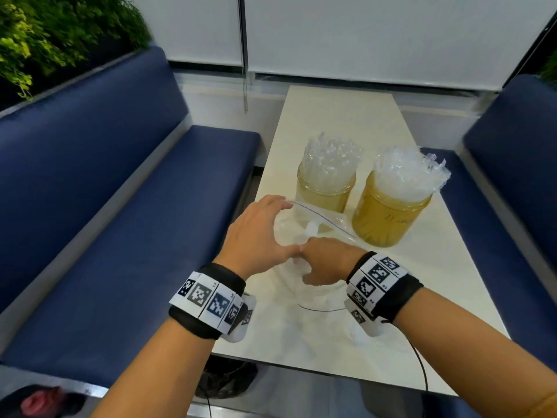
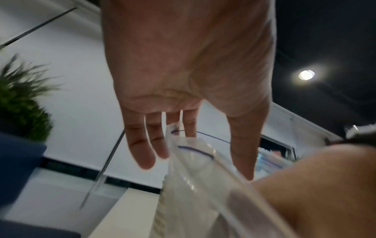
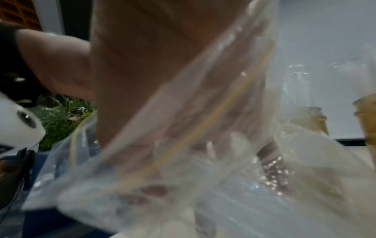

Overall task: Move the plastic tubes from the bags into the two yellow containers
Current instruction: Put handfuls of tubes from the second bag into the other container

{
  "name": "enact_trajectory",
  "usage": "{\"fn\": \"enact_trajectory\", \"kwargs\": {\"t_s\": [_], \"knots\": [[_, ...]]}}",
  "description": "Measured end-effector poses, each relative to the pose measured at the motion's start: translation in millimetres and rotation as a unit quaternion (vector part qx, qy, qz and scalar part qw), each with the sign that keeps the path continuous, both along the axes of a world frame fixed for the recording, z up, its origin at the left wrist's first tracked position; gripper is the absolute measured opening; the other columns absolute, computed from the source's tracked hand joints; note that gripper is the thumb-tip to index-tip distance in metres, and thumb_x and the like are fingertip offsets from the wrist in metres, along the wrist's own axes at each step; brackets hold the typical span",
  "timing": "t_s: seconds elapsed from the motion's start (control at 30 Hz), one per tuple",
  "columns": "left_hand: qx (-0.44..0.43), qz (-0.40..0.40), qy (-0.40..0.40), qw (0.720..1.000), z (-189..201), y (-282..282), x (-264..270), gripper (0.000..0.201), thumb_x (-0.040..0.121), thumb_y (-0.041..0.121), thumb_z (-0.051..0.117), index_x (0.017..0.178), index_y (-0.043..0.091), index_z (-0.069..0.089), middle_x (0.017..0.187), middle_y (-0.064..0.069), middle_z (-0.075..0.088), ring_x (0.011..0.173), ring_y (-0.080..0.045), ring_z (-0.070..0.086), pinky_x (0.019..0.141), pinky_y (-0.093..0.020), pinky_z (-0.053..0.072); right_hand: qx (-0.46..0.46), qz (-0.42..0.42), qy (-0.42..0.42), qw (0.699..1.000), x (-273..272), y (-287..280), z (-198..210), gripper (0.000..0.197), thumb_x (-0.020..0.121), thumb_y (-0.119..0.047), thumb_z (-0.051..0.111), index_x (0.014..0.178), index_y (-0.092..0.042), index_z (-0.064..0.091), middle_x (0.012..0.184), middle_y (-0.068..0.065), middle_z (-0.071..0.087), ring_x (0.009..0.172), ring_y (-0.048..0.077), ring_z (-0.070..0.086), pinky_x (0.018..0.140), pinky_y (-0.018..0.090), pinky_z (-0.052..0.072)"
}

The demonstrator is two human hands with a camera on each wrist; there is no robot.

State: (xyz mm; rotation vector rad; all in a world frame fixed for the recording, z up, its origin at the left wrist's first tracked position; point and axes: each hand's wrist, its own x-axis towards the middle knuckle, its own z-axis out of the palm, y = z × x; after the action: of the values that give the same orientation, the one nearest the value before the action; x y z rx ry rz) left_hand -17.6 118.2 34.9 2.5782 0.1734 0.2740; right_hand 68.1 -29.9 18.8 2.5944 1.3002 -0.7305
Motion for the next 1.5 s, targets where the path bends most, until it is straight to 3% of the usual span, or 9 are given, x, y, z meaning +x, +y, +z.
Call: {"fn": "enact_trajectory", "kwargs": {"t_s": [0.17,0.4,0.5,0.53,0.67,0.9,1.1,1.37,1.5], "knots": [[0.106,0.013,0.094,0.99,2.5,1.6,-12.1,0.075,0.084,0.01,0.065,0.145,0.045,0.039,0.136,0.011,0.048,0.092,-0.02,0.057,0.072,-0.029,0.045,0.083,-0.047,-0.007,0.995,6.0,-11.6,10.1,0.04,0.091,-0.032,0.058,0.128,-0.017,0.057,0.116,0.011,0.06,0.102,0.03,0.061,0.079,0.033,0.049],[-0.008,0.048,0.131,0.99,-3.8,8.7,-15.4,0.074,0.08,0.002,0.061,0.145,0.035,0.047,0.133,0.01,0.058,0.116,-0.02,0.055,0.084,-0.031,0.05,0.157,-0.081,-0.071,0.982,8.8,-21.8,17.4,0.008,0.101,-0.025,0.044,0.098,-0.018,0.046,0.081,-0.004,0.046,0.079,0.017,0.047,0.075,0.031,0.036],[-0.044,0.05,0.142,0.988,-7.4,8.0,-11.6,0.073,0.079,0.003,0.066,0.144,0.032,0.048,0.13,0.007,0.059,0.107,-0.017,0.054,0.083,-0.028,0.05,0.199,-0.051,-0.012,0.979,2.8,-13.2,30.5,0.036,0.104,-0.028,0.043,0.132,-0.006,0.048,0.112,0.013,0.061,0.1,0.027,0.059,0.091,0.035,0.046],[-0.051,0.051,0.141,0.987,-8.9,8.0,-10.1,0.073,0.079,0.003,0.066,0.144,0.032,0.049,0.129,0.006,0.06,0.104,-0.016,0.053,0.08,-0.026,0.048,0.226,-0.032,-0.03,0.973,2.2,-9.9,33.8,0.031,0.104,-0.029,0.044,0.126,-0.008,0.051,0.113,0.015,0.064,0.099,0.03,0.062,0.091,0.036,0.051],[-0.078,0.063,0.138,0.985,-16.4,9.7,-5.4,0.074,0.078,0.001,0.069,0.144,0.029,0.049,0.129,0.005,0.058,0.104,-0.013,0.051,0.061,-0.016,0.04,0.334,0.009,-0.051,0.941,2.4,5.0,68.4,0.014,0.101,-0.03,0.049,0.099,-0.017,0.053,0.074,-0.001,0.06,0.061,0.018,0.057,0.06,0.036,0.05],[-0.102,0.072,0.143,0.982,-31.4,16.0,-6.6,0.072,0.081,0.002,0.07,0.145,0.026,0.047,0.132,0.004,0.059,0.1,-0.014,0.053,0.062,-0.012,0.04,0.613,-0.056,0.048,0.786,35.5,0.0,168.8,0.016,0.102,-0.021,0.053,0.108,-0.008,0.06,0.091,0.006,0.076,0.081,0.016,0.076,0.05,0.031,0.058],[-0.116,0.079,0.136,0.981,-33.8,18.2,-7.0,0.07,0.081,0.008,0.069,0.144,0.029,0.047,0.13,0.008,0.058,0.1,-0.014,0.052,0.074,-0.018,0.042,0.712,-0.143,-0.065,0.684,104.6,-1.9,204.1,0.019,0.1,-0.026,0.051,0.108,-0.01,0.055,0.097,0.014,0.072,0.084,0.014,0.075,0.061,0.039,0.063],[-0.116,0.076,0.13,0.982,-34.1,22.0,-7.1,0.068,0.082,0.012,0.066,0.144,0.034,0.046,0.128,0.015,0.056,0.111,-0.013,0.052,0.084,-0.022,0.042,0.609,-0.258,-0.048,0.749,168.1,24.3,154.2,0.014,0.092,-0.018,0.054,0.079,-0.023,0.049,0.087,0.014,0.074,0.076,0.021,0.075,0.066,0.054,0.061],[-0.111,0.078,0.129,0.982,-35.8,26.5,-7.3,0.068,0.083,0.014,0.066,0.144,0.035,0.046,0.128,0.017,0.056,0.113,-0.014,0.052,0.09,-0.025,0.047,0.522,-0.254,-0.043,0.813,175.7,37.2,122.0,0.018,0.091,-0.014,0.053,0.097,0.0,0.061,0.088,0.013,0.074,0.081,0.028,0.073,0.067,0.053,0.061]]}}
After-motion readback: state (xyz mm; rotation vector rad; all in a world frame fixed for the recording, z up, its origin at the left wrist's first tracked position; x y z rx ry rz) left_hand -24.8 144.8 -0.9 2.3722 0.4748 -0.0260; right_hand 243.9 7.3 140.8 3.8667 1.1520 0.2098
